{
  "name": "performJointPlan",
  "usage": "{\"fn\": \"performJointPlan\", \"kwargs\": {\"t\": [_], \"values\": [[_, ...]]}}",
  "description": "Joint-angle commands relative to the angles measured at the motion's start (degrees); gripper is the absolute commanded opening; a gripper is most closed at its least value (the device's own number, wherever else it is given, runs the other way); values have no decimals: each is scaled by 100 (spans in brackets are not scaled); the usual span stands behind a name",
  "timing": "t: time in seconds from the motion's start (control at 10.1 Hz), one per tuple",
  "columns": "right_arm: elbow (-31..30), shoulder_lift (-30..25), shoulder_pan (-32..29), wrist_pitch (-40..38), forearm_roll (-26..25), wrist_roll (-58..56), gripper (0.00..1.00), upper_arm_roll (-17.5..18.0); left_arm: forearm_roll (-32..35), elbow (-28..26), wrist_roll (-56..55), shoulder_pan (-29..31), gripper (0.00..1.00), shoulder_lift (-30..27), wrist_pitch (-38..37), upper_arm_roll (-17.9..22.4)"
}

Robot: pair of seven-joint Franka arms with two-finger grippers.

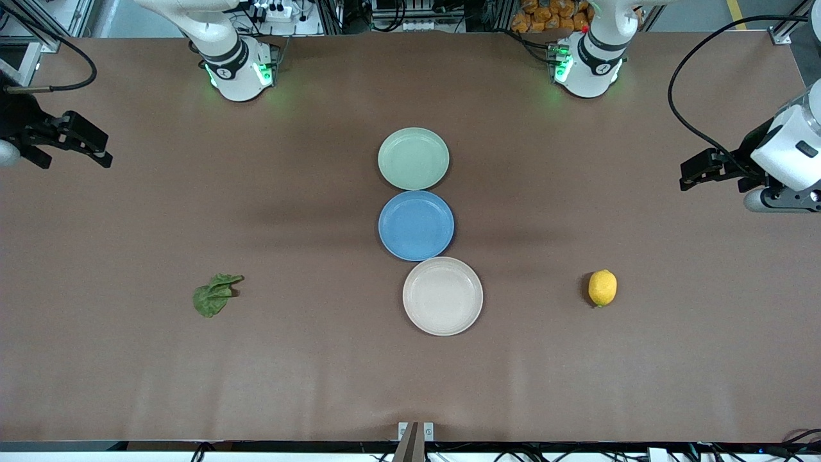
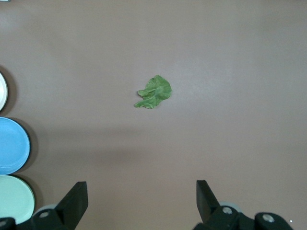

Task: Place lemon and lettuce in plates
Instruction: 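Move the right gripper toward the green lettuce leaf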

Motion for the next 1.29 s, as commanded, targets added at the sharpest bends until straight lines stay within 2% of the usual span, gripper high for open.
{"fn": "performJointPlan", "kwargs": {"t": [0.0,0.5,0.8,1.19], "values": [[8,-32,-8,-72,-15,-42,100,1,-24,40,60,51,100,5,19,-32],[-615,21,-17,384,-24,-34,100,-52,2,40,121,68,100,67,27,-15],[-1309,65,-60,1025,-24,-7,100,-52,2,41,122,59,100,67,36,-6],[-1425,634,-25,1413,-15,256,100,-61,2,49,104,59,100,67,36,-6]]}}
